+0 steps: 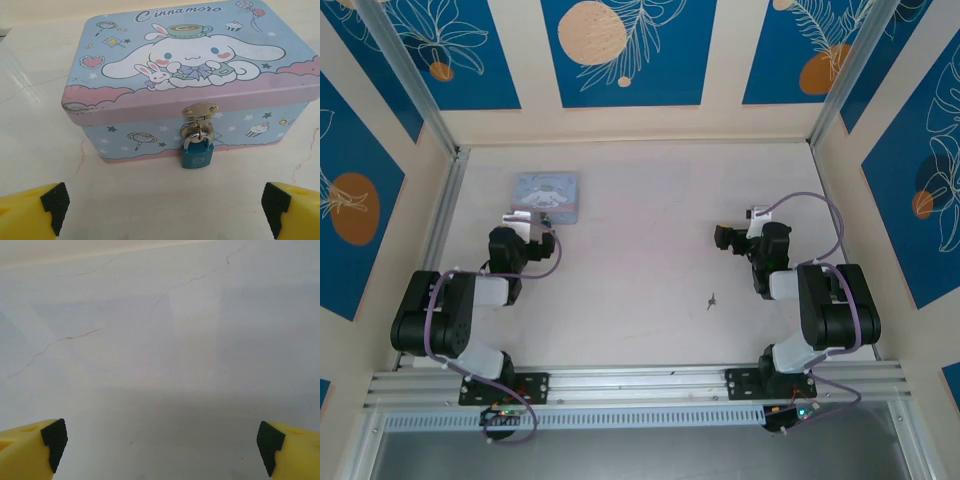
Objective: Unlock the padlock with the key
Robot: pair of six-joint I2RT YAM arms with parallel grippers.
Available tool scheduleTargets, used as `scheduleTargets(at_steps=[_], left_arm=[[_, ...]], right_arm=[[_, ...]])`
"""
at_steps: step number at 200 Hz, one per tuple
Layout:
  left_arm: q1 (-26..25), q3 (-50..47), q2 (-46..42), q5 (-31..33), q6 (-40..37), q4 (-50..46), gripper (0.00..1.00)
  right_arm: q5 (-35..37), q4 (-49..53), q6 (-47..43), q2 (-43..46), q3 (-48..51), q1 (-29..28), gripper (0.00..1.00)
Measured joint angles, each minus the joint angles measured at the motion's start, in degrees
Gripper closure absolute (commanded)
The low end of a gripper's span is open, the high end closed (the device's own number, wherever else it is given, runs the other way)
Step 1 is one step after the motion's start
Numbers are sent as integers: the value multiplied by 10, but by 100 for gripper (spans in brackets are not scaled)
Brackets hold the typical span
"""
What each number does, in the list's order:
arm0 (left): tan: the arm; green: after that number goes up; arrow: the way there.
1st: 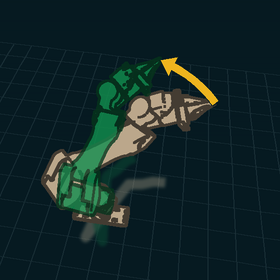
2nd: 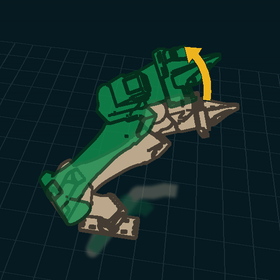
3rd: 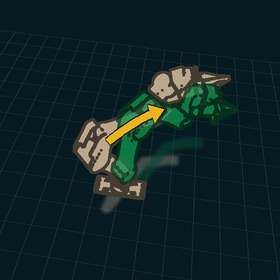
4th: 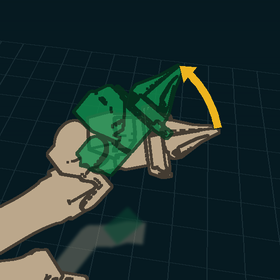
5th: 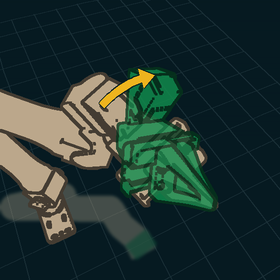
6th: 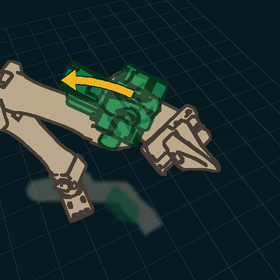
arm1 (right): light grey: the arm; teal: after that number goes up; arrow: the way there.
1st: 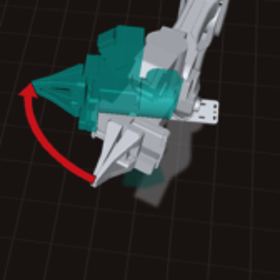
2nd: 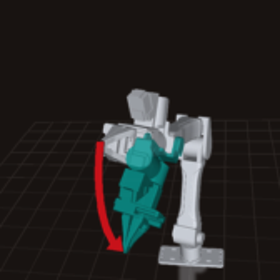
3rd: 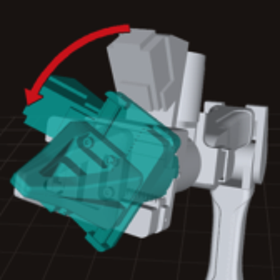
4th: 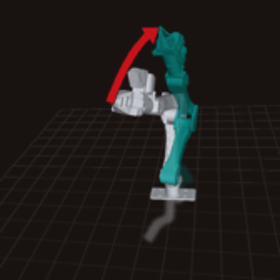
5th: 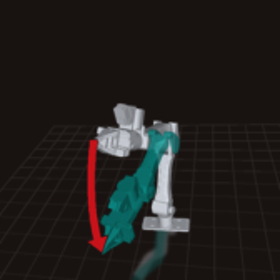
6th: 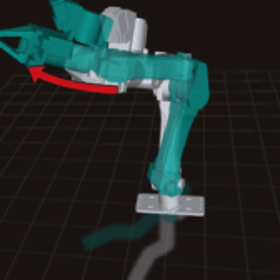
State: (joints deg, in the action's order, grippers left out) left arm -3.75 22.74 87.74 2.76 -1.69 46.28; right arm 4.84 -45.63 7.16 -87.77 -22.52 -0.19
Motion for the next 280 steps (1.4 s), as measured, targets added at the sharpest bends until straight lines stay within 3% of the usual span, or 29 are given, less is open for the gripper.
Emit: scheduleTargets(at_steps=[151,171,209,244,280], left_arm=[[0,2,3,-4,0,-5,0],[0,3,2,-11,-2,-8,7],[0,89,-59,-28,-6,-174,6],[0,186,-117,-36,28,-285,5],[3,275,-106,-12,89,-431,2]], right_arm=[[-4,0,0,0,0,3,1],[6,6,0,7,0,1,1],[58,143,15,153,-27,-28,1],[66,290,128,275,-123,-21,1],[65,429,227,322,-156,-5,0]])
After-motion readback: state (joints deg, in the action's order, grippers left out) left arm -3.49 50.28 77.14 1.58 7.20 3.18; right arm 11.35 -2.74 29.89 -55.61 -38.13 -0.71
